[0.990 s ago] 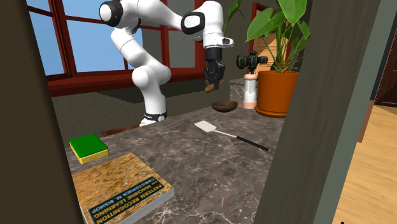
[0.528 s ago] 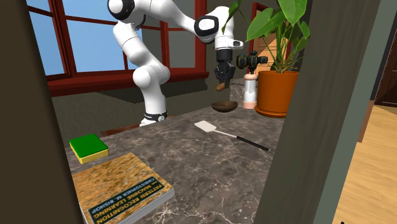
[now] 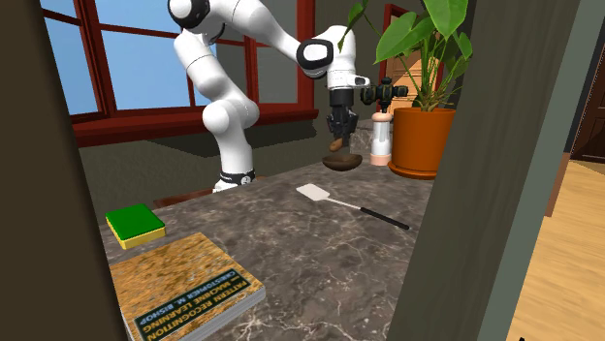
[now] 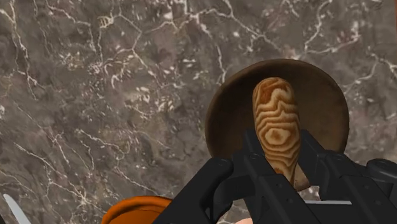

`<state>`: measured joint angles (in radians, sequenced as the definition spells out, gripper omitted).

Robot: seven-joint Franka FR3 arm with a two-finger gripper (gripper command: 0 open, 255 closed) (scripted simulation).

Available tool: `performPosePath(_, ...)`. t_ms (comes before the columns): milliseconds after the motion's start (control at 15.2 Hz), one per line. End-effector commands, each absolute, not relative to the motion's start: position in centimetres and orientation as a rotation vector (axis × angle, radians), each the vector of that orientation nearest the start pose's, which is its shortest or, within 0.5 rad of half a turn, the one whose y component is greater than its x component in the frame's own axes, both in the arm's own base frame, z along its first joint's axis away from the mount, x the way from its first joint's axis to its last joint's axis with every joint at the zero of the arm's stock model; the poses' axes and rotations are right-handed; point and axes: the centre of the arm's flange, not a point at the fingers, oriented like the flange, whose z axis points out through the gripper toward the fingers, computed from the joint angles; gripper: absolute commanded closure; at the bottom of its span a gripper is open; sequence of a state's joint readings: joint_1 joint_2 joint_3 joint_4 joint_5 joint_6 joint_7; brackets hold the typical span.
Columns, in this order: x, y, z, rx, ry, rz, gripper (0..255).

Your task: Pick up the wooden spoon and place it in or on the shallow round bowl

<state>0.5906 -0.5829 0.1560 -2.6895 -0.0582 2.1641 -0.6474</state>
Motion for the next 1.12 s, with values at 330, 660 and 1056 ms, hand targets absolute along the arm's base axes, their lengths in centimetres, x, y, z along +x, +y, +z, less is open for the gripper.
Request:
performPosePath(330, 26.9, 24.3, 38.3, -2.501, -2.111, -0.092, 255)
performPosePath(660, 26.9, 24.3, 38.3, -2.501, -2.111, -0.092, 255)
performPosePath(1056, 26.9, 24.3, 38.3, -2.501, -2.111, -0.092, 0)
